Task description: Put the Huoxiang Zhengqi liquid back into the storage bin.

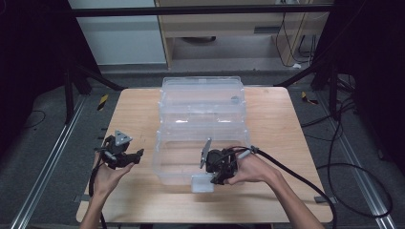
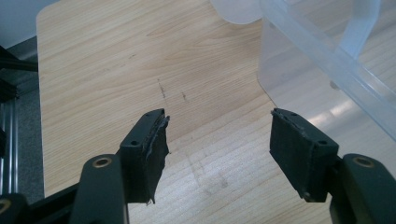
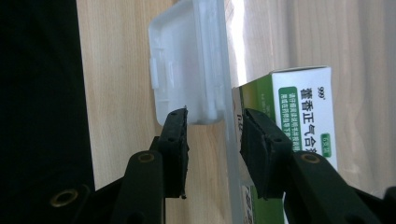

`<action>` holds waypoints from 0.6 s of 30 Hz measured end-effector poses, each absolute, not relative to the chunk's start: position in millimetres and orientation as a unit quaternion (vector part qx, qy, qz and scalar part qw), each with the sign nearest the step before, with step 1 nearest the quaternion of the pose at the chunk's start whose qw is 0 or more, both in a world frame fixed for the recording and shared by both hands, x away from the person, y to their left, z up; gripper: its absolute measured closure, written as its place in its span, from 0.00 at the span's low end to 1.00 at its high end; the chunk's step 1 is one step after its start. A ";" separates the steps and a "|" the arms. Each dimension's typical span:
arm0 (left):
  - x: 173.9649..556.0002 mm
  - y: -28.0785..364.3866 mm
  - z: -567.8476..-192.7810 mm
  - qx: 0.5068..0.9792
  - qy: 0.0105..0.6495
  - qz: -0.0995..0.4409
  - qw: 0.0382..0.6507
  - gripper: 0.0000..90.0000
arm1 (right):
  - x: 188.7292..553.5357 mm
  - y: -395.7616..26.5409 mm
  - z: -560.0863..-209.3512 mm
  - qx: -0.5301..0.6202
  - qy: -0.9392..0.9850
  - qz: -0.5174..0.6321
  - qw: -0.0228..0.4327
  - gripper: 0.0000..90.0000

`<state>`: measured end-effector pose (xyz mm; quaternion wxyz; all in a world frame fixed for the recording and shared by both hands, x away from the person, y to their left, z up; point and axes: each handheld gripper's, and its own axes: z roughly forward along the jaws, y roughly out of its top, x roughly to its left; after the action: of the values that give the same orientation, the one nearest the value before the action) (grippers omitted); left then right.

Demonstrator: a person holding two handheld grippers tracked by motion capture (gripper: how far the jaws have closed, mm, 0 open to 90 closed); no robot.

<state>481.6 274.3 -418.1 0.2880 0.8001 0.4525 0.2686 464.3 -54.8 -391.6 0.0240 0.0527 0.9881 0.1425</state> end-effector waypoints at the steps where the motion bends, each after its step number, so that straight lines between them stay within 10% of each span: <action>1: 481.6 274.2 -418.2 0.800 0.452 0.268 0.288 0.40 | 464.8 -54.5 -392.2 0.054 0.989 0.138 0.025 0.69; 18: 481.1 271.4 -417.6 0.803 0.446 0.268 0.291 0.40 | 468.7 -55.1 -399.2 0.051 0.989 0.136 0.002 0.73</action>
<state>481.1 271.4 -417.6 0.2910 0.8030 0.4461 0.2675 468.7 -55.1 -399.2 0.0018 0.0508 0.9894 0.1364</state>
